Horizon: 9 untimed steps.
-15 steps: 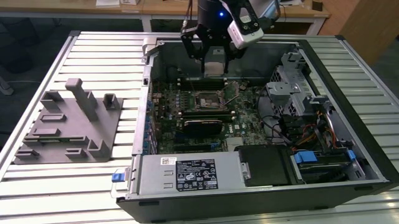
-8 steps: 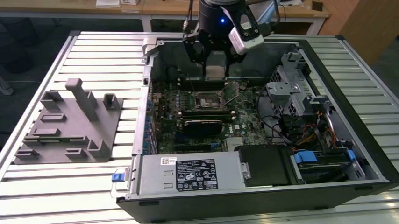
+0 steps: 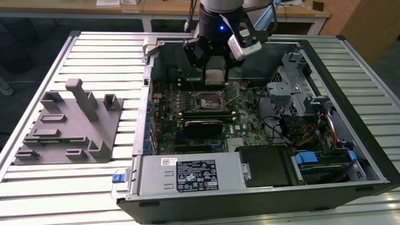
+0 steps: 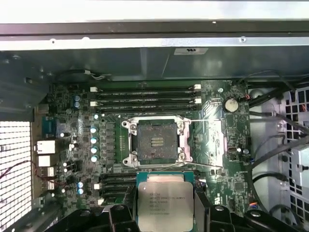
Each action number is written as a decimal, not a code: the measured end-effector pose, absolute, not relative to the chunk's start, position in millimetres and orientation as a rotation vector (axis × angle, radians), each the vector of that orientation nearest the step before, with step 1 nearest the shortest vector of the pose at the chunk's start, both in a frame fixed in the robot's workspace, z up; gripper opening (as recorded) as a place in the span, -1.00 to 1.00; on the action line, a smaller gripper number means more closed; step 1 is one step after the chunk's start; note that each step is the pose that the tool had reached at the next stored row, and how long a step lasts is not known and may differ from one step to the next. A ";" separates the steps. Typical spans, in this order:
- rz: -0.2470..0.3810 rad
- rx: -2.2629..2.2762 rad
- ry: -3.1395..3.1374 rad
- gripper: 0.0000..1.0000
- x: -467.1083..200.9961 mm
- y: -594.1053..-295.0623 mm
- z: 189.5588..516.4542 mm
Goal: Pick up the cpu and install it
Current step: 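Pick up the cpu and move it towards the insertion slot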
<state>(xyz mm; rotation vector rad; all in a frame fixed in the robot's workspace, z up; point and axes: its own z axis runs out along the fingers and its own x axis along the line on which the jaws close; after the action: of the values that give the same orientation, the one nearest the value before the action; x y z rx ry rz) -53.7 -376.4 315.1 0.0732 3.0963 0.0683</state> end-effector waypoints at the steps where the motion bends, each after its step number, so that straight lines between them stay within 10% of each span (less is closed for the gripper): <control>1: 0.068 0.073 3.096 0.09 -53.7 -375.8 313.3; 9: 0.069 0.063 3.097 0.09 -53.6 -366.4 298.8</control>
<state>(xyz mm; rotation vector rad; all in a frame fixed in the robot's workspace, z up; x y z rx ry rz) -53.6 -366.4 298.8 0.0627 3.0967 0.0686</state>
